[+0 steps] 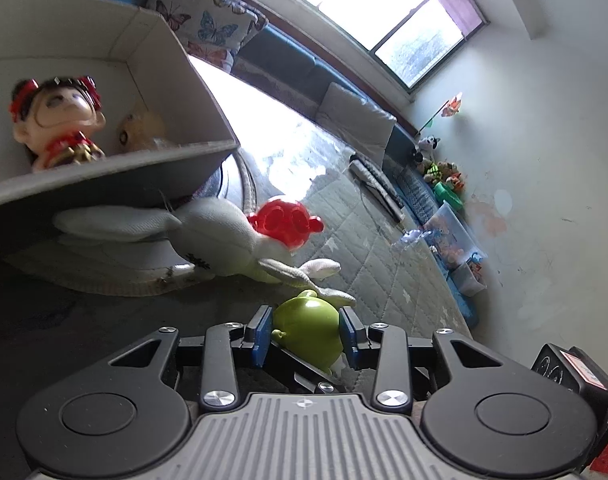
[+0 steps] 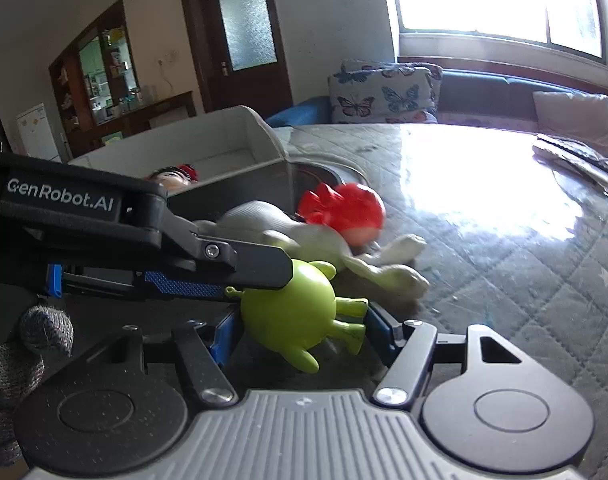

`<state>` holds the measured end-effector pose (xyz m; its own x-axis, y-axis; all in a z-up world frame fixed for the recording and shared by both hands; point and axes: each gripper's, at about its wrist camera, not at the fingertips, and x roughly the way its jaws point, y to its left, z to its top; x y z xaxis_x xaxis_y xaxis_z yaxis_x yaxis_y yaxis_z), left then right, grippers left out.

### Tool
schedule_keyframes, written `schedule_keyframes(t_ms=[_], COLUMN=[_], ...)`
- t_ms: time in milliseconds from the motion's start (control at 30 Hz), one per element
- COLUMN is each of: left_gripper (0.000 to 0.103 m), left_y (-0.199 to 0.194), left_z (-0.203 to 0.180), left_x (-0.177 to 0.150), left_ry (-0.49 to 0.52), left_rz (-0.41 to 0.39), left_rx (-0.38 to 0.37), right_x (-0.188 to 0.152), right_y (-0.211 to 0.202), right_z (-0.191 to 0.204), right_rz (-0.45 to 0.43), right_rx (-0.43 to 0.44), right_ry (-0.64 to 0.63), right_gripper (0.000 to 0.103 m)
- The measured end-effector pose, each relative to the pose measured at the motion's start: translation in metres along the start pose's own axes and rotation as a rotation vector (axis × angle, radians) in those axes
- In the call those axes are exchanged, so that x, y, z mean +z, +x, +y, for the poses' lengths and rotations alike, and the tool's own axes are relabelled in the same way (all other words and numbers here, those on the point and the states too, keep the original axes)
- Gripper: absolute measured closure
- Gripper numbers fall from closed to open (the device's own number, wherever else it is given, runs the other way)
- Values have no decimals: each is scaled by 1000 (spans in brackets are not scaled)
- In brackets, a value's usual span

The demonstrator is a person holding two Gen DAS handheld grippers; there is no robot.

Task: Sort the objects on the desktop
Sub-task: 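Carry the green alien toy over the white box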

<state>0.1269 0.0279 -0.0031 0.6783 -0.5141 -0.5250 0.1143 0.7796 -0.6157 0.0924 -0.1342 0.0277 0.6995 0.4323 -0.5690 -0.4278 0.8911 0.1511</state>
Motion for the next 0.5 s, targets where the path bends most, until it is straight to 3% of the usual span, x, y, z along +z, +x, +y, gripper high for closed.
schedule_keyframes(t_ms=[500], left_gripper=[65], left_y=[-72], left_z=[21], left_x=[28], left_ry=[-45], left_rz=[-178], left_rx=[61], right_x=[47], right_y=[8], right_z=[64], right_rz=[-74], right_rx=[140], right_ry=[-133], right_gripper=[36])
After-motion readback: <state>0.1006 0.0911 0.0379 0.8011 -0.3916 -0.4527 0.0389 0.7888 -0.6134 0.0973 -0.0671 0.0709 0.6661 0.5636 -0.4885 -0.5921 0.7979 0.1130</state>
